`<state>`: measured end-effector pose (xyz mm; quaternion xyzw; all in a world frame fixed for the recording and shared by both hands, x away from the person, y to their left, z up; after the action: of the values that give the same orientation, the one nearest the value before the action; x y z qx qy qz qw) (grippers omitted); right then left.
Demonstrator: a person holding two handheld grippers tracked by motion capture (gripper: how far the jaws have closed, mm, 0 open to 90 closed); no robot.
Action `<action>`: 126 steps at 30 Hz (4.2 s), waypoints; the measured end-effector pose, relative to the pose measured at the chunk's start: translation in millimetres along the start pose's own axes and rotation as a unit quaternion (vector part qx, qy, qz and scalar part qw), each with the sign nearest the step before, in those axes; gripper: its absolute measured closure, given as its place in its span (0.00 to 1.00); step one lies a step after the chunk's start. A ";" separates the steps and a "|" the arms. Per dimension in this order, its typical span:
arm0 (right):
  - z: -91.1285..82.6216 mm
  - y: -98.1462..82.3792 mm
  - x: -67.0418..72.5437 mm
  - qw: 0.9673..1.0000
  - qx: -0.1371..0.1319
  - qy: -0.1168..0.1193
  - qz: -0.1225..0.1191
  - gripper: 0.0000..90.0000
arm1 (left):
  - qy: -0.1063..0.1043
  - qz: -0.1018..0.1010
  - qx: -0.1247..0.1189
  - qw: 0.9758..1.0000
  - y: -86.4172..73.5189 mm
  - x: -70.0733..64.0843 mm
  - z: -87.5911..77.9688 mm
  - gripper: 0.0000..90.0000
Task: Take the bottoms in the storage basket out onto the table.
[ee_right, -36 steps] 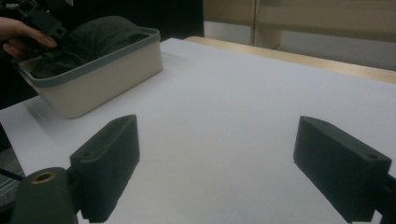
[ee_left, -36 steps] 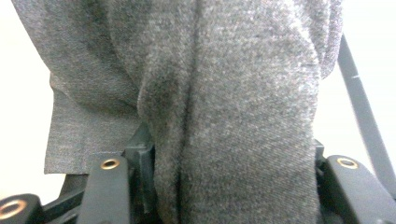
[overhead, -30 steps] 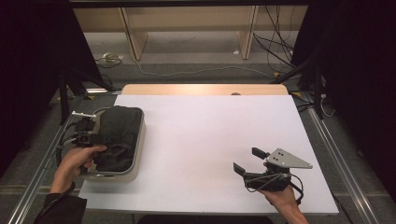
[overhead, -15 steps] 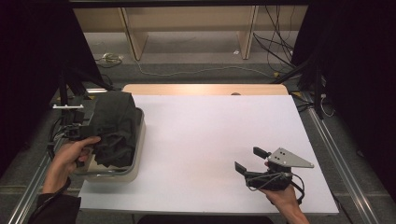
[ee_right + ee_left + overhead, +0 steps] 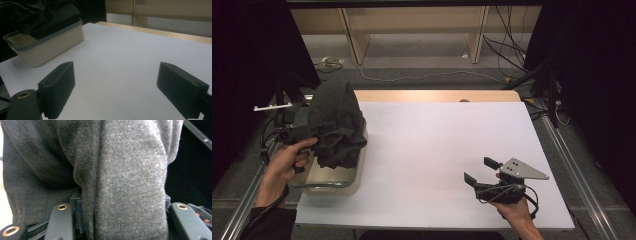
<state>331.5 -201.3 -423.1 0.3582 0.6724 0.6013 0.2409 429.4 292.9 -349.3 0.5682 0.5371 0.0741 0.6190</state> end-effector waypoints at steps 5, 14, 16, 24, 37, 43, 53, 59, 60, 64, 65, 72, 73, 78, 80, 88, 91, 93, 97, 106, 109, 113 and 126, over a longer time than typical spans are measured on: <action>-0.3 0.0 -1.0 1.000 0.001 -0.002 0.003 0.17 | -0.027 0.011 -0.008 1.000 4.5 -23.3 5.7 0.51; -0.6 -0.7 -3.6 1.000 0.001 -0.006 0.007 0.18 | -0.080 0.021 -0.007 0.997 2.7 -66.5 33.5 0.50; -0.4 -0.5 -4.1 1.000 0.001 -0.007 0.006 0.18 | -0.094 0.022 -0.002 0.995 1.7 -75.2 40.2 0.50; 0.1 -0.6 -6.0 1.000 0.000 -0.009 0.007 0.18 | -0.144 0.014 0.010 0.989 -2.6 -105.7 60.4 0.51; -1.5 0.9 -8.3 1.000 -0.004 -0.014 0.009 0.18 | -0.180 -0.001 0.055 0.982 -25.3 -132.9 98.7 0.51; -1.8 0.6 -9.1 1.000 -0.003 -0.014 0.012 0.18 | -0.158 0.005 0.088 0.983 -45.3 -128.5 123.8 0.50; -1.6 0.5 -9.9 1.000 -0.003 -0.015 0.011 0.18 | -0.135 0.013 0.135 0.982 -82.1 -129.6 160.0 0.50; -2.6 1.3 -9.9 1.000 -0.004 -0.016 0.011 0.18 | -0.123 0.031 0.159 0.979 -100.9 -131.7 172.7 0.49; -3.1 1.4 -10.3 1.000 -0.004 -0.017 0.011 0.18 | -0.117 0.036 0.167 0.978 -108.8 -131.1 177.0 0.49; -3.4 2.0 -10.5 1.000 -0.007 -0.018 0.008 0.18 | -0.108 0.047 0.182 0.976 -119.1 -130.0 182.7 0.48; -3.6 1.9 -10.8 1.000 -0.006 -0.018 0.011 0.18 | -0.101 0.060 0.187 0.975 -125.8 -130.2 186.0 0.48; -3.9 1.9 -11.5 1.000 -0.005 -0.020 0.012 0.18 | -0.087 0.083 0.207 0.971 -142.4 -131.7 193.6 0.45; -4.2 2.0 -11.5 1.000 -0.006 -0.020 0.012 0.18 | -0.086 0.085 0.210 0.970 -145.8 -132.1 194.9 0.45; -4.4 2.3 -11.5 1.000 -0.005 -0.020 0.011 0.18 | -0.087 0.091 0.213 0.969 -154.1 -137.9 198.9 0.38; -4.7 2.5 -11.4 1.000 -0.006 -0.020 0.011 0.18 | -0.086 0.091 0.216 0.968 -155.6 -139.9 198.6 0.36; -4.6 1.9 -11.4 1.000 -0.003 -0.022 0.003 0.18 | -0.096 0.095 0.211 0.968 -151.2 -149.8 195.7 0.29; -4.6 1.7 -12.0 1.000 -0.002 -0.024 0.005 0.18 | -0.099 0.104 0.206 0.968 -147.3 -154.9 191.4 0.28; -4.8 1.8 -12.4 1.000 -0.002 -0.026 0.006 0.18 | -0.104 0.107 0.202 0.968 -144.6 -157.5 188.9 0.28; -6.0 2.4 -13.7 1.000 -0.005 -0.029 0.007 0.18 | -0.106 0.106 0.206 0.967 -142.7 -156.1 184.5 0.29; -7.4 3.0 -16.5 0.999 -0.006 -0.036 0.011 0.18 | -0.119 0.102 0.184 0.970 -122.3 -155.6 167.0 0.27; -7.8 3.4 -17.0 0.999 -0.008 -0.036 0.011 0.18 | -0.108 0.100 0.167 0.975 -110.4 -146.7 159.3 0.26; -7.7 3.3 -17.0 0.999 -0.007 -0.036 0.011 0.18 | -0.086 0.110 0.156 0.978 -106.1 -137.4 155.5 0.26; -6.7 2.3 -16.9 0.999 -0.003 -0.036 0.011 0.18 | -0.040 0.126 0.140 0.981 -91.1 -114.6 140.4 0.20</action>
<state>337.5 -218.5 -421.6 0.3868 0.6576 0.5922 0.2593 440.1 93.6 -385.4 0.7148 0.4409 0.0533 0.5402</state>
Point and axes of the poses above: each handheld gripper's, and its own axes: z roughly forward along the jaws, y roughly out of its top, x roughly to its left, the point moved 4 cm from there along z, roughly forward along the jaws, and after that the axes turned 11 degrees about -x, right-handed, at the moved point
